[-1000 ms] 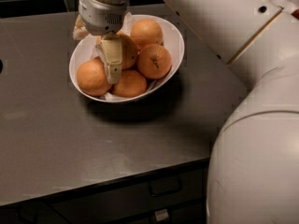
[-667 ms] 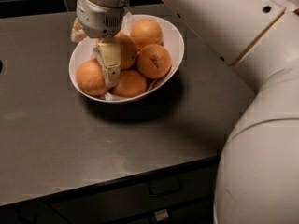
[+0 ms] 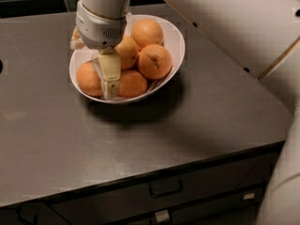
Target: Pick orange from white bowl
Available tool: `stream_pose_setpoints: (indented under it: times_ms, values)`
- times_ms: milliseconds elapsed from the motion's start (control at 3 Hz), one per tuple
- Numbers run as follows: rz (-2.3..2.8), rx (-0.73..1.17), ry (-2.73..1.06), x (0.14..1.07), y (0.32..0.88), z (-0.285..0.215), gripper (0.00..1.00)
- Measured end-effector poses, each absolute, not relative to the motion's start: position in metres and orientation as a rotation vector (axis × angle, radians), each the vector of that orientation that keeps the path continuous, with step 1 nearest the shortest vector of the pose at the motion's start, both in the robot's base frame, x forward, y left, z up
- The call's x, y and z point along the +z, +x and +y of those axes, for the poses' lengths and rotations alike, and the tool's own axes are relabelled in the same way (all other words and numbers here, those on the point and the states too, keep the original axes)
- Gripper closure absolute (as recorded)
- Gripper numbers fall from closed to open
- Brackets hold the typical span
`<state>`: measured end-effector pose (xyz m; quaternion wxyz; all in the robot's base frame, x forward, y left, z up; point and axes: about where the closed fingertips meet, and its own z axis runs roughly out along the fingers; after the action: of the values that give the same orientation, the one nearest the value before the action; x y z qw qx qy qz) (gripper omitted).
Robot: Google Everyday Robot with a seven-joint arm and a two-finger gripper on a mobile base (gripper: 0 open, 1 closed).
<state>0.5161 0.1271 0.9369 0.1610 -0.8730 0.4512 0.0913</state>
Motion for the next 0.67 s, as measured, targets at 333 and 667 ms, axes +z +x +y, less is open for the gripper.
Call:
stream_pose_setpoints:
  times_ms: [333,667]
  values:
    - [1.306,0.254,-2.483,0.9299,0.5134,0.1237,0.06]
    - [1.314,0.240,-2.489,0.9254,0.5192,0.1212,0.06]
